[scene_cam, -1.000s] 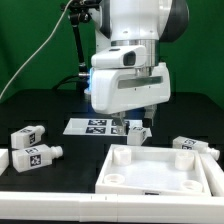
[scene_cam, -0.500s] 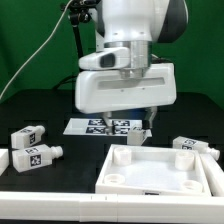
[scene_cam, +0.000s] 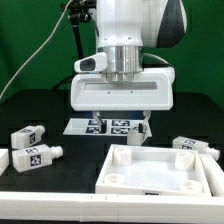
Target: Assemble one leg
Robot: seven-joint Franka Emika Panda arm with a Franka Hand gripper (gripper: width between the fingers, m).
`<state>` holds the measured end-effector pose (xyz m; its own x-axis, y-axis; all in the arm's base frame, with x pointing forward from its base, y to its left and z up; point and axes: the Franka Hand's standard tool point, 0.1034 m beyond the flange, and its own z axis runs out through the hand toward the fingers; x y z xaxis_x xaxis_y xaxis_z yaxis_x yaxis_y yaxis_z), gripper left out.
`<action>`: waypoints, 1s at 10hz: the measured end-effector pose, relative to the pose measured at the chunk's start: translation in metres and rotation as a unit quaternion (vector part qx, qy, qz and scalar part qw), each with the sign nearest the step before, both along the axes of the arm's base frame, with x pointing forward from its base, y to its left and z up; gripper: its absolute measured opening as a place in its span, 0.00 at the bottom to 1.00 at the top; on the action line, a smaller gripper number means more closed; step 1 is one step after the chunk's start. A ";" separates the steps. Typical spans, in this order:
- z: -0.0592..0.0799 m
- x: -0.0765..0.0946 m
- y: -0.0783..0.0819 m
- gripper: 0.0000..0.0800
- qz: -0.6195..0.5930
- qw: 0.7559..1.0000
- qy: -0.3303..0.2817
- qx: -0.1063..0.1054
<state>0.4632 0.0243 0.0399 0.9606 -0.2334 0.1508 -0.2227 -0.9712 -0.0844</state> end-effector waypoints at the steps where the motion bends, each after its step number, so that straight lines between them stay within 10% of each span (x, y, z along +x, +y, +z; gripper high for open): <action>1: 0.000 -0.001 0.001 0.81 -0.030 1.000 0.002 0.006; 4: -0.002 -0.005 0.003 0.81 -0.046 0.999 0.023 0.015; 10: 0.006 -0.021 0.020 0.81 -0.043 0.953 0.281 0.101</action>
Offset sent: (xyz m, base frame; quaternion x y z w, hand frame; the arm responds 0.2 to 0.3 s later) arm -0.0070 -0.0006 -0.0006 -0.0105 -0.0367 0.0898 0.9952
